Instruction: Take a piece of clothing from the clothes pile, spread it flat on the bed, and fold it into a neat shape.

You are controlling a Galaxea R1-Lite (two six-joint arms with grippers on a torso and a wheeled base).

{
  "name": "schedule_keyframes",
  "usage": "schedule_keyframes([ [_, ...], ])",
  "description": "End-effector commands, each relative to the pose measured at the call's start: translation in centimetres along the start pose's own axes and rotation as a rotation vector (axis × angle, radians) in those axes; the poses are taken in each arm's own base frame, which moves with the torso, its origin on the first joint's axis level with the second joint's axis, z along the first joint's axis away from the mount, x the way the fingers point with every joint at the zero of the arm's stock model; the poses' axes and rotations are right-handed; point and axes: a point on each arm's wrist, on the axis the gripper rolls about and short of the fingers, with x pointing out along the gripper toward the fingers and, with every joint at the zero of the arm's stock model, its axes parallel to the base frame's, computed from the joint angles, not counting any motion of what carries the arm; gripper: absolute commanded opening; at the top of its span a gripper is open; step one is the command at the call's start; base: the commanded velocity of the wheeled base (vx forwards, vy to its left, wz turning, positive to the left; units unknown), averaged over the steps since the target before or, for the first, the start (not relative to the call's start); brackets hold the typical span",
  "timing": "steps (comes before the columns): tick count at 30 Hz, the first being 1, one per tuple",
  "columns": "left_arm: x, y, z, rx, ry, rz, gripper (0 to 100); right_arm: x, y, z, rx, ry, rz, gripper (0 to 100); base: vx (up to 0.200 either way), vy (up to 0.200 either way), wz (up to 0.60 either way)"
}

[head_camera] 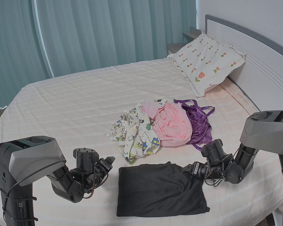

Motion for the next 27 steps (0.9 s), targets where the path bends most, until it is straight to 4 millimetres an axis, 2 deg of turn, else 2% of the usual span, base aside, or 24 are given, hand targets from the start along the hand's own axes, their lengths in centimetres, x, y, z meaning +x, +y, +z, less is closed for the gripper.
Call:
schedule_keyframes([
  [1, 0.1, 0.2, -0.1, 0.0, -0.003, -0.001, 100, 0.5, -0.1, 0.2, 0.011, 0.001, -0.031, 100, 0.0, 0.0, 0.0],
  [7, 0.1, 0.3, -0.2, 0.0, -0.001, 0.001, 100, 0.9, 0.9, 0.7, 0.086, -0.01, 0.0, 100, 0.0, 0.0, 0.0],
  [8, 0.1, 0.3, -0.1, -0.001, -0.002, 0.002, 100, 1.0, 0.9, 0.7, 0.088, -0.01, 0.002, 0, 0.0, 0.0, 0.0],
  [27, 0.1, 0.4, -0.1, -0.001, -0.002, 0.004, 100, -0.9, 0.4, 0.7, 0.132, 0.011, 0.01, 0, 0.0, 0.0, 0.0],
])
